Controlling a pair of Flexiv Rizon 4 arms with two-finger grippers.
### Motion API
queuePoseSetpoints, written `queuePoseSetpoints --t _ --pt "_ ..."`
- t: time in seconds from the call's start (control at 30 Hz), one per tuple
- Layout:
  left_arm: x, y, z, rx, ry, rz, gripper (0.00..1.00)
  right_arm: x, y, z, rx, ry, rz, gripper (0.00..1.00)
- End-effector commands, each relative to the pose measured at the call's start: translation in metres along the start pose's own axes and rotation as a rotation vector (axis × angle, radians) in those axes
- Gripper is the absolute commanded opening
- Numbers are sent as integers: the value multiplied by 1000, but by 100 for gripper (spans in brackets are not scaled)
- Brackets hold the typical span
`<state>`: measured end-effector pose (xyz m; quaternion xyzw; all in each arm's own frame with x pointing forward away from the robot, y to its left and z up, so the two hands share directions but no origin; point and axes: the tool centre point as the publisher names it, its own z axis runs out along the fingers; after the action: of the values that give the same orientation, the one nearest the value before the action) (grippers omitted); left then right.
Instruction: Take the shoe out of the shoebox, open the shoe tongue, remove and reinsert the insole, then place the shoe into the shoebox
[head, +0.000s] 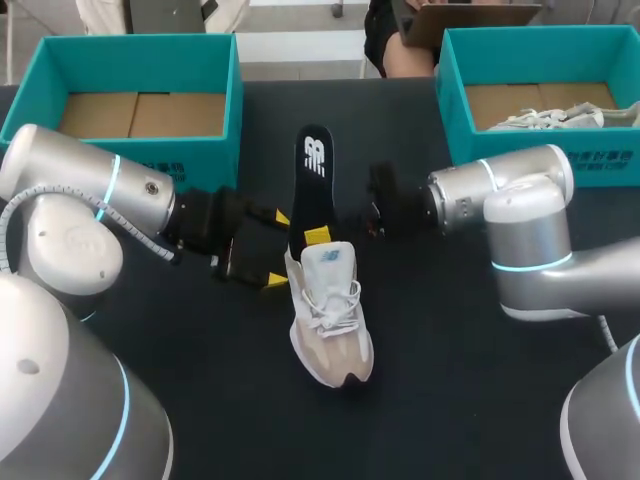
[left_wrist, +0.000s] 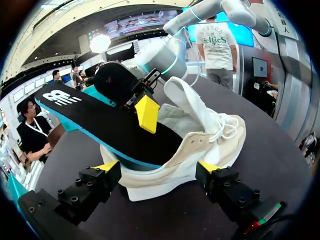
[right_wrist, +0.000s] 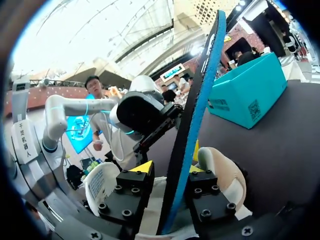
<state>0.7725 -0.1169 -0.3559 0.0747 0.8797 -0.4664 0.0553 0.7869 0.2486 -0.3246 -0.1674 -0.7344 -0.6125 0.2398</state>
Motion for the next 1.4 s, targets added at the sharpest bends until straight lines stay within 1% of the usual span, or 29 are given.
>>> queuePoseSetpoints --t 0.03,0.07,0.13,0.23,0.33,0.43,0.57,0.67,0.83,0.87,0.93,1.03,1.23,1.4 --pt "-1 0 1 -3 2 0 100 -9 7 -1 48 28 24 26" --pt "-1 0 1 -3 2 0 100 -9 6 -1 52 30 30 20" --pt "-1 0 1 -3 2 0 100 -8 2 -1 52 32 35 0" --pt "-1 0 1 -3 2 0 100 -4 -7 1 50 38 54 0" --pt "-1 0 1 -3 2 0 100 3 -21 4 21 41 73 0" --pt "-1 0 1 -3 2 0 100 8 -34 8 12 49 112 0" --pt "-1 0 1 -3 2 0 100 13 -46 11 2 51 151 0" --pt "-1 0 1 -3 2 0 100 15 -49 13 11 56 171 0" --pt "-1 0 1 -3 2 0 100 15 -43 8 11 32 146 0" --pt "-1 0 1 -3 2 0 100 15 -39 6 14 24 132 6" --pt "-1 0 1 -3 2 0 100 15 -34 3 23 14 119 22" --pt "-1 0 1 -3 2 0 100 15 -25 -1 28 -3 90 28" --pt "-1 0 1 -3 2 0 100 10 -12 -3 41 -11 61 28" --pt "-1 0 1 -3 2 0 100 1 -4 -3 53 -4 40 27"
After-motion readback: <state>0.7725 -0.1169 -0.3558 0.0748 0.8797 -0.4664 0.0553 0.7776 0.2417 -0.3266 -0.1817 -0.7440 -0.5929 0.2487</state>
